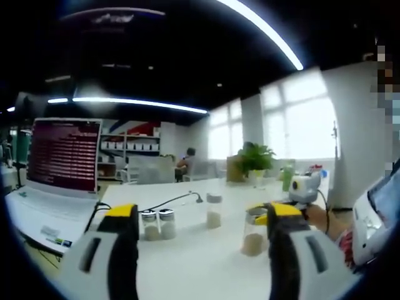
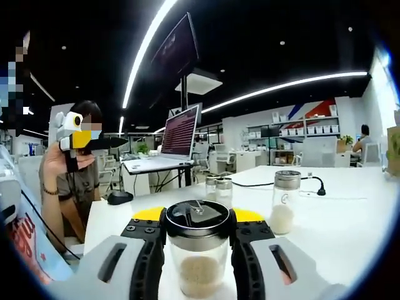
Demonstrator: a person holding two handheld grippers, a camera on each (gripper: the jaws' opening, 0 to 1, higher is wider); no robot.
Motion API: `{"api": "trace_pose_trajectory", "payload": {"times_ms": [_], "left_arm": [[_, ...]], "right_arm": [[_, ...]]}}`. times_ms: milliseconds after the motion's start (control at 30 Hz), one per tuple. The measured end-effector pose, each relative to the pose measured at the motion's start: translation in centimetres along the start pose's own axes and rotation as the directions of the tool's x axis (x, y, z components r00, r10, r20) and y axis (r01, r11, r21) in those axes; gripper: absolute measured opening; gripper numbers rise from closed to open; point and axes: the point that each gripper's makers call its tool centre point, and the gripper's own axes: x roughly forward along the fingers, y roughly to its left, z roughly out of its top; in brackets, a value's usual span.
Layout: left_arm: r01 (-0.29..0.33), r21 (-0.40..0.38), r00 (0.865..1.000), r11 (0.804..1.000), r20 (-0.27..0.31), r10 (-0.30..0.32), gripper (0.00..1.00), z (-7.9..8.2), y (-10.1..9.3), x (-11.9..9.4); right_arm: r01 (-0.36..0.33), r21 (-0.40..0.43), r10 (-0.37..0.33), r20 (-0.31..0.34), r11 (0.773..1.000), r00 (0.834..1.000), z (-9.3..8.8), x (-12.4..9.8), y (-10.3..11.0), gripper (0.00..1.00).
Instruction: Rotate the seasoning bottle until the label or dispensing opening points toward the visible target arrow and the bottle remains upright within the marked orientation range
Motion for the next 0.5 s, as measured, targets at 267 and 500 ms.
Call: {"api": "trace_pose_trajectory", "payload": {"times_ms": [267,500], "left_arm": [[0.003,-0.003,1.0,1.0,-0.007,-0.003,0.89,-0.17,0.04,0.08],[0.007,-0.003,1.0,1.0,-0.014,-0.007,0.89,-0.34,-0.12,0.04]], "right_arm": [[0.034,-0.002,-0.034,0.014,0.999,0.999,0.03,0.07,0.06,0.39],[0.064,-0.003,-0.064,0.025,0.998,0.998,0.04,0.01,-0.06,0.39]]}}
